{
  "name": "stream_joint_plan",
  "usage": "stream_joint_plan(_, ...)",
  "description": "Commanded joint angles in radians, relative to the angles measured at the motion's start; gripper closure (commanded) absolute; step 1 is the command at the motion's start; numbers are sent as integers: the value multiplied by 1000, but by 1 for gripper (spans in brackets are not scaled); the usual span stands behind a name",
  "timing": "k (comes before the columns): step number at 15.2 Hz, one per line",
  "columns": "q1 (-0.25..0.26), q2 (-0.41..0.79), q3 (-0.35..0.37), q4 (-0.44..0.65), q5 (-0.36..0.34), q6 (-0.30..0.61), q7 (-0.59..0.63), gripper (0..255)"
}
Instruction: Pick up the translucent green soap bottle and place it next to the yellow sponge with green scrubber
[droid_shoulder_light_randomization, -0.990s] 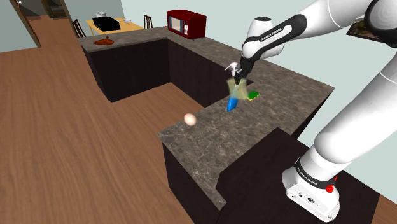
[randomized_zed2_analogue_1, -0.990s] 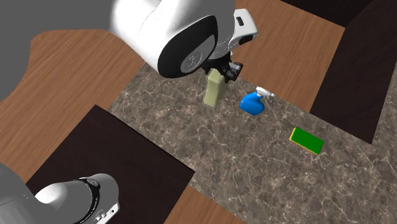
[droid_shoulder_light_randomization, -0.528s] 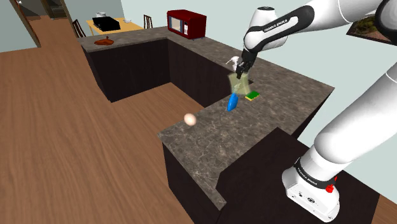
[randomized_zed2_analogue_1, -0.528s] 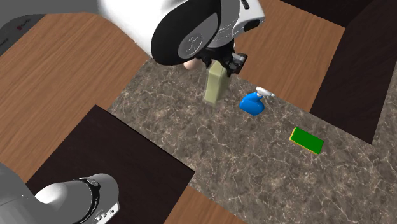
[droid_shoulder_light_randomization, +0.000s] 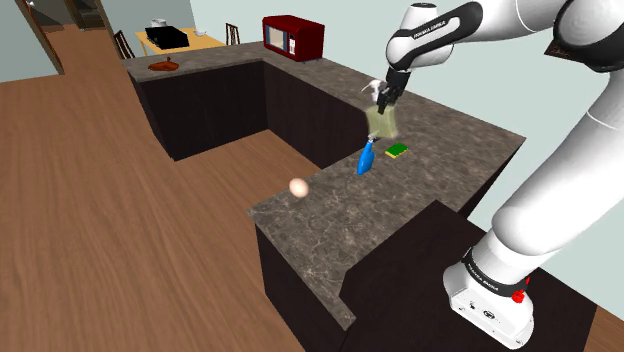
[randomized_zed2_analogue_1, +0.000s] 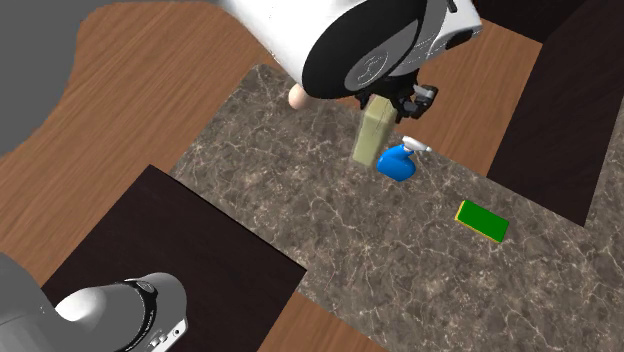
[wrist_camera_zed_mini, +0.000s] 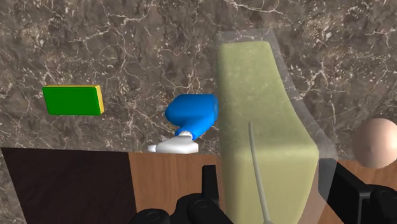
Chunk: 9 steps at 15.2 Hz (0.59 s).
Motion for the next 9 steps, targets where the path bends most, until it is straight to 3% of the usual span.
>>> stream_joint_plan(1,-20,57,-16,69,22,-10,-49,255)
stream_joint_plan(9,-119,300,-49,400,113,-102,-215,255)
